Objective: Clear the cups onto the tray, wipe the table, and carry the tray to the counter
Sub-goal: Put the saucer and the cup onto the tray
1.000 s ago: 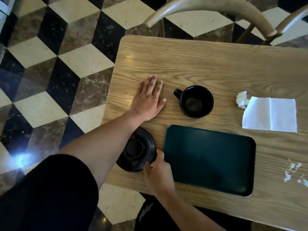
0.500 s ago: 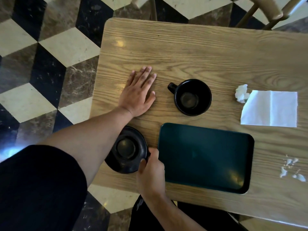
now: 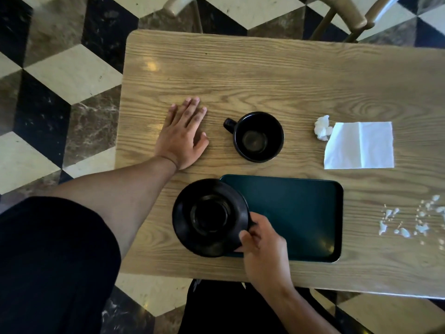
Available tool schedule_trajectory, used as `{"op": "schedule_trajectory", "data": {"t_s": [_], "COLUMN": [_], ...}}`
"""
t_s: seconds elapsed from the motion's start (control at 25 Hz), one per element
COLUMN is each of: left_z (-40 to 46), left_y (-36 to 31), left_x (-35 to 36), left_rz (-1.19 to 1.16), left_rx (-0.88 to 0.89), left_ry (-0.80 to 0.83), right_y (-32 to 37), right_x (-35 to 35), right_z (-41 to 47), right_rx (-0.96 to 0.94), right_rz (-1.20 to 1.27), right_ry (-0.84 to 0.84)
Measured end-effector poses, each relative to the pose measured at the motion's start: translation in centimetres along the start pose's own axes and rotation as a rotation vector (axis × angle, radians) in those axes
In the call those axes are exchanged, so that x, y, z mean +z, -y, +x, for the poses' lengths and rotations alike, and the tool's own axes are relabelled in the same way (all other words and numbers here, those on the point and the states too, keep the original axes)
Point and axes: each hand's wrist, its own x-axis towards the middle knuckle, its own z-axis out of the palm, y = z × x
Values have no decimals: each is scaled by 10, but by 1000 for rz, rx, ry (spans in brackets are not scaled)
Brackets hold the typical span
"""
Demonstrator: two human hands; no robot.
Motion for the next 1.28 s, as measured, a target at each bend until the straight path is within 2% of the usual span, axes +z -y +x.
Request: {"op": "schedule_trajectory", "data": {"t_s": [0.16,0.44,1.28], "left_z": [1,3,2], "left_y": [-2,2,0], "left_x": [1,2,1], "left_rz": [-10,10,-3], "left_rx": [-17,-9,-41], "left_ry": [17,45,82], "right_y": [-10,-27,-39], "right_x": [-32,-56,-55], "right_z": [5,21,28], "right_rx": [39,45,67], "right_rz": [91,43,168], "right_ry": [-89,-161,-117]}}
